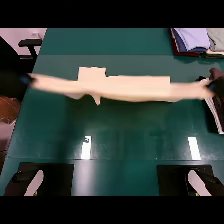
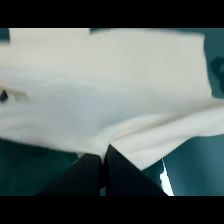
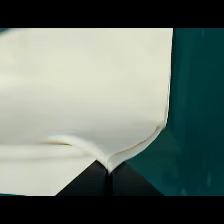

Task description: Fold the shirts.

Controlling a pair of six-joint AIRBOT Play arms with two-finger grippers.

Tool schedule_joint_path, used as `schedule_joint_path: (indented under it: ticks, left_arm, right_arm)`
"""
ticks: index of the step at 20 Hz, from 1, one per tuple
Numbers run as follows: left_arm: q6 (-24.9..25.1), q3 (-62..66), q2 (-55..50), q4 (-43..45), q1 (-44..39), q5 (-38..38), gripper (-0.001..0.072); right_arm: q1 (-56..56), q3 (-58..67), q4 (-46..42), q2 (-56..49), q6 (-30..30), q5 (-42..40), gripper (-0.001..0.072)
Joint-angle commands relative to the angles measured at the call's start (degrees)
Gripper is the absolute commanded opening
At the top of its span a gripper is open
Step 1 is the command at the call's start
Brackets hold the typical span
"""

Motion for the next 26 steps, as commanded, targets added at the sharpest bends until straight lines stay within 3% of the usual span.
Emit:
schedule_joint_path:
  ticks: [1,5,9,12,17,22,26]
  left_arm:
    - [-1.9,22.2,0.6,1.1,0.0,0.6,0.0024]
    - [-7.4,40.9,0.4,4.7,0.0,3.0,0.0024]
    - [-10.8,48.8,0.1,10.3,0.0,7.7,0.0024]
    - [-11.8,46.6,-2.4,11.2,0.0,2.2,0.0024]
    - [-11.7,37.2,-15.4,10.3,0.0,-11.8,0.0025]
    - [-8.7,22.2,-30.8,9.2,0.0,-11.0,0.0025]
    - [-4.9,17.4,-44.1,6.7,0.0,-5.2,0.0026]
  right_arm:
    - [1.8,20.2,-0.4,2.0,0.1,0.6,0.0017]
    - [-0.7,36.7,-0.5,2.0,1.8,4.0,0.0017]
    - [-6.1,46.7,-0.5,0.4,3.3,7.8,0.0016]
    - [-6.6,51.2,-0.1,-4.5,5.7,11.8,0.0016]
    - [-2.1,38.8,-0.5,-13.3,6.8,13.5,0.0016]
    - [8.3,26.2,-10.7,-28.3,8.7,13.5,0.0016]
    - [10.1,29.1,-10.4,-43.3,8.7,11.5,0.0016]
